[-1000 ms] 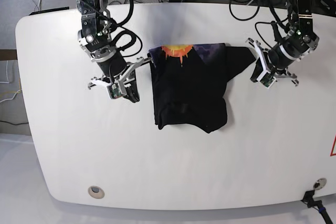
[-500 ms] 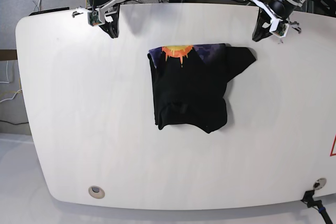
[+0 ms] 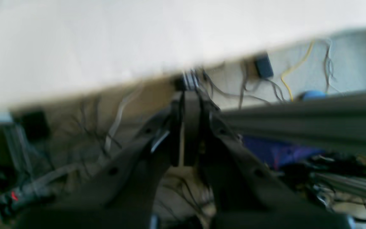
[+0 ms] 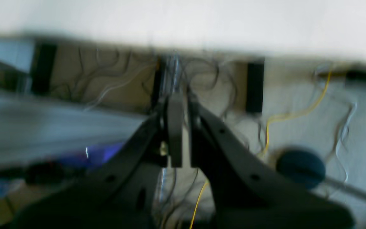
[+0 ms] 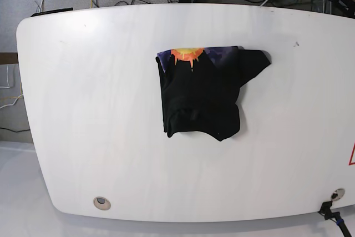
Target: Fold the T-shirt properly
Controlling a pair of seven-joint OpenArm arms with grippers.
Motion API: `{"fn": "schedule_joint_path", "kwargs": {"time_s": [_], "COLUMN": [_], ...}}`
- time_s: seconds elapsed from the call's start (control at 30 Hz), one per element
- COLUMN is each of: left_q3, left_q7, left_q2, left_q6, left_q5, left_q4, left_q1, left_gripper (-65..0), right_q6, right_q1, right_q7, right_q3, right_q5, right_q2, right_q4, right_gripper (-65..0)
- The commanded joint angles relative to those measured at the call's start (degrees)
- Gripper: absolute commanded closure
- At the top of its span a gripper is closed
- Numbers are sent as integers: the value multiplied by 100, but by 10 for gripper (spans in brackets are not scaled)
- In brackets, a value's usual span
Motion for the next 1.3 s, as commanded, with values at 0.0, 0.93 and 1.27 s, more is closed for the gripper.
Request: {"fn": "schedule_joint_path", "kwargs": {"time_s": [0.0,0.93,1.27], "left_q3": [-25,678,687], "left_q7": [-133,-151,-151], "left_q2": [22,-216,22], "left_q6": [-6,553,2381], "left_q5": [-87,959,1944], "left_q4": [-279,-7356,-8675], "left_q1": [69,-3571,-4494], "left_gripper": [0,0,0], "right_q6": [28,81,-16], "right_q1": [-132,4017,5204], "right_q7": [116,116,116], "right_q3": [11,-24,-490], "right_q5": [42,-19,-28], "right_q2": [14,49,164], "right_q4": [-313,-7187,-9025], "right_gripper": [-25,-25,-25]}}
